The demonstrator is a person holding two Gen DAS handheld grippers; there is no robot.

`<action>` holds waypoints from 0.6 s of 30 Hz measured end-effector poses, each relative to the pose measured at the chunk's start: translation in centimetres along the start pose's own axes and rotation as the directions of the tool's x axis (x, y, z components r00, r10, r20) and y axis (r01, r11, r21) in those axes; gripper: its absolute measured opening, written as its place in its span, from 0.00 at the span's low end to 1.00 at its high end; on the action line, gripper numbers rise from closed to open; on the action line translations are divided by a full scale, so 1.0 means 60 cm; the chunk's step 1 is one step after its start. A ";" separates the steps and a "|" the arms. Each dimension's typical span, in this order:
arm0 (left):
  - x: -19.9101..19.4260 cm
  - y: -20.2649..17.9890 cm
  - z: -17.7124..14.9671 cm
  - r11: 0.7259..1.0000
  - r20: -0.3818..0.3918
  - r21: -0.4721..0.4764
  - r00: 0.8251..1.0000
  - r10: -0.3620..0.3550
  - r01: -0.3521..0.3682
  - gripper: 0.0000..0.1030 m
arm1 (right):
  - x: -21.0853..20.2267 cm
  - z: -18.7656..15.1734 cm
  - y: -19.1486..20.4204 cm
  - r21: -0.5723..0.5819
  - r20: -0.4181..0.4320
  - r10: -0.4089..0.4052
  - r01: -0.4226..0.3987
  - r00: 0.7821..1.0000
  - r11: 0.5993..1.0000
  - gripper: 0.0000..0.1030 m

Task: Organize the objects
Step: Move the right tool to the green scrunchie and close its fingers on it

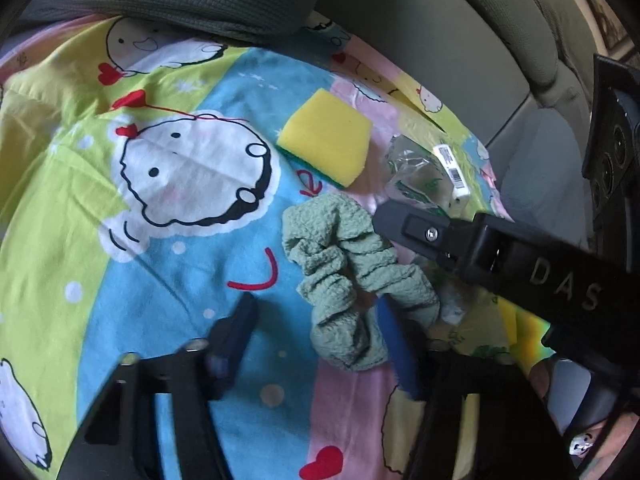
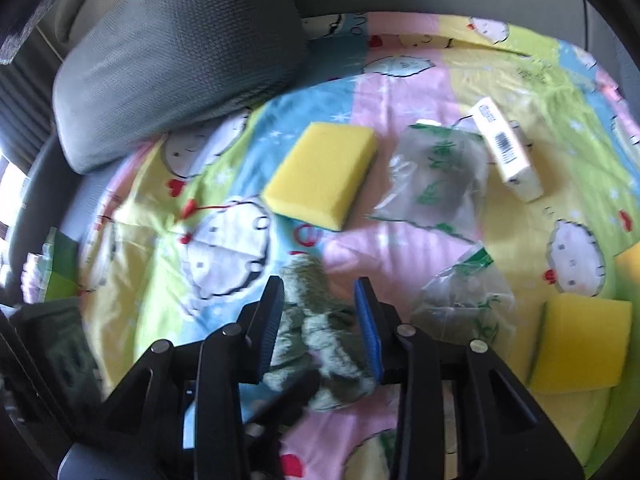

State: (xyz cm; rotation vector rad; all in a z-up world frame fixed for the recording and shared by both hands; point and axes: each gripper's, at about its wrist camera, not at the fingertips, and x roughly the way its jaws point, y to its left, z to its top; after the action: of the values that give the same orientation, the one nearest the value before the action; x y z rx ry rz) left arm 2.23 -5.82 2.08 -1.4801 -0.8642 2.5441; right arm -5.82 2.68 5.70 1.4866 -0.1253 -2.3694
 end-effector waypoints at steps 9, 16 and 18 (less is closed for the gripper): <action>-0.003 0.008 -0.001 1.000 0.002 -0.003 1.000 0.004 -0.004 0.42 | 0.001 -0.013 -0.027 0.002 -0.031 0.028 -0.028 0.999 1.000 0.55; -0.001 0.007 -0.001 1.000 -0.001 0.004 1.000 0.006 -0.006 0.42 | -0.028 -0.021 -0.044 0.063 0.023 -0.051 0.050 0.998 0.997 0.55; 0.001 0.005 0.000 1.000 -0.002 0.008 1.000 0.010 -0.010 0.42 | -0.035 -0.021 -0.045 0.076 0.028 -0.012 0.010 1.000 0.997 0.55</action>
State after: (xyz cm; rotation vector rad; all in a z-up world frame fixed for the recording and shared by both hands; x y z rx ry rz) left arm 2.25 -6.04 1.86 -1.4879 -0.8470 2.5501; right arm -4.51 6.07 6.27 1.4908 -0.2170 -2.4202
